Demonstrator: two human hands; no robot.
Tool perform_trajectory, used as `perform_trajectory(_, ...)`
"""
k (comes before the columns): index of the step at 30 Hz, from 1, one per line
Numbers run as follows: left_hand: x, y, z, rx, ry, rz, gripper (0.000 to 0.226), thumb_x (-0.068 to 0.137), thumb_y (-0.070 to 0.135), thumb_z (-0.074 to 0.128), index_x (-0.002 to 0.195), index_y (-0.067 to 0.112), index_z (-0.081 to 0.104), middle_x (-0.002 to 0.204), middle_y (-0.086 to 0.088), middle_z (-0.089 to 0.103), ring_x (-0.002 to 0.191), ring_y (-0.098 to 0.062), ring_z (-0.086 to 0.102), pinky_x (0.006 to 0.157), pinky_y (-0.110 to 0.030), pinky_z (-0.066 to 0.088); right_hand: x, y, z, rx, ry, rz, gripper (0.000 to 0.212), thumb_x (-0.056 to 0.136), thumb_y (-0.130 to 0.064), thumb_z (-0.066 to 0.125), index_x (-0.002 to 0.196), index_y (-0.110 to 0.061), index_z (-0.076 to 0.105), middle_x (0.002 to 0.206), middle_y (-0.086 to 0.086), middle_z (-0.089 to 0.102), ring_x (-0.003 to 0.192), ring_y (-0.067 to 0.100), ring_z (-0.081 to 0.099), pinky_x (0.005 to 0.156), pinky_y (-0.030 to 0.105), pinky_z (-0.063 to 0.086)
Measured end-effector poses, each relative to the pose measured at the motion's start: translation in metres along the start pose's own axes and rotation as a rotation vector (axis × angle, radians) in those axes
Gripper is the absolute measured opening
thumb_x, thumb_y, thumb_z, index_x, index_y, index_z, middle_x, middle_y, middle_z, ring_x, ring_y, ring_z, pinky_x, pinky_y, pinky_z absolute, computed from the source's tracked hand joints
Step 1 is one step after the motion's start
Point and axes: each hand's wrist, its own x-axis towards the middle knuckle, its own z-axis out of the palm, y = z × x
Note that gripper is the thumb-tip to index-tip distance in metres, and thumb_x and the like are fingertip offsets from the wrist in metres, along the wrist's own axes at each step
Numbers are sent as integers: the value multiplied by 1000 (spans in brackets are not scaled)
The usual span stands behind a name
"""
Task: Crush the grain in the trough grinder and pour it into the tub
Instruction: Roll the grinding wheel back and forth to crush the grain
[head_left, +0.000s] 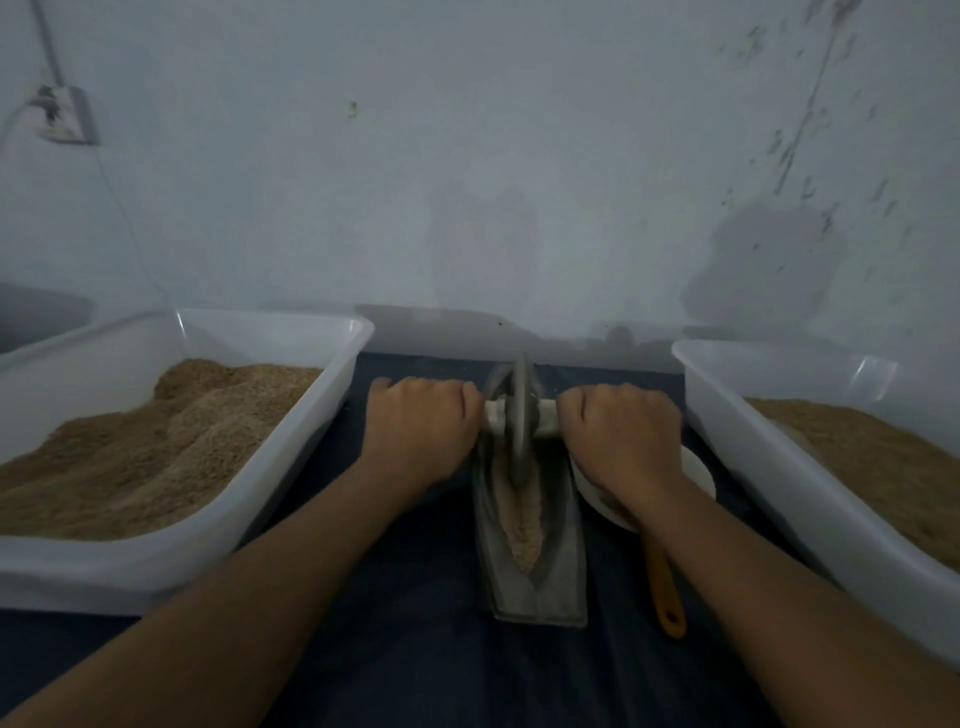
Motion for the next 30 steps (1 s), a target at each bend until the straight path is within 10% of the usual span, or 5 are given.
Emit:
perform_trajectory(6,27,1,-1,-36,-53,-6,29,100,21,42,73,23,31,67,5,32,60,-20,33,71,-43,35,18,8,12,75,-72,23,25,96,-18,23,86,-16,46,69,-1,37,58,19,37,58,35,42)
perform_trajectory(11,-7,5,-9,-127,107,-32,26,99,29,40,76,26,49,68,5,57,63,-23,51,73,-39,38,-17,13,11,128,116,-9,38,100,-30,30,67,-22,47,57,-7,44,47,16,43,46,29,27)
perform_trajectory(14,-38,4,-8,-291,202,-59,48,103,40,28,117,27,72,97,6,76,86,-20,69,83,-42,48,-41,12,3,218,284,-58,45,101,-31,36,99,-13,77,76,1,71,66,23,64,60,34,49)
perform_trajectory(20,-77,3,-18,-337,287,-30,53,107,41,28,137,19,66,120,2,75,113,-20,69,103,-54,48,-68,13,-9,264,318,-135,47,101,-31,39,131,-9,68,116,7,74,119,31,66,95,45,53)
perform_trajectory(30,4,5,1,38,39,-32,20,101,25,41,81,24,43,72,4,48,63,-22,41,67,-36,29,10,14,26,-56,158,-193,24,95,-15,45,71,-15,48,64,2,56,50,21,39,49,28,24)
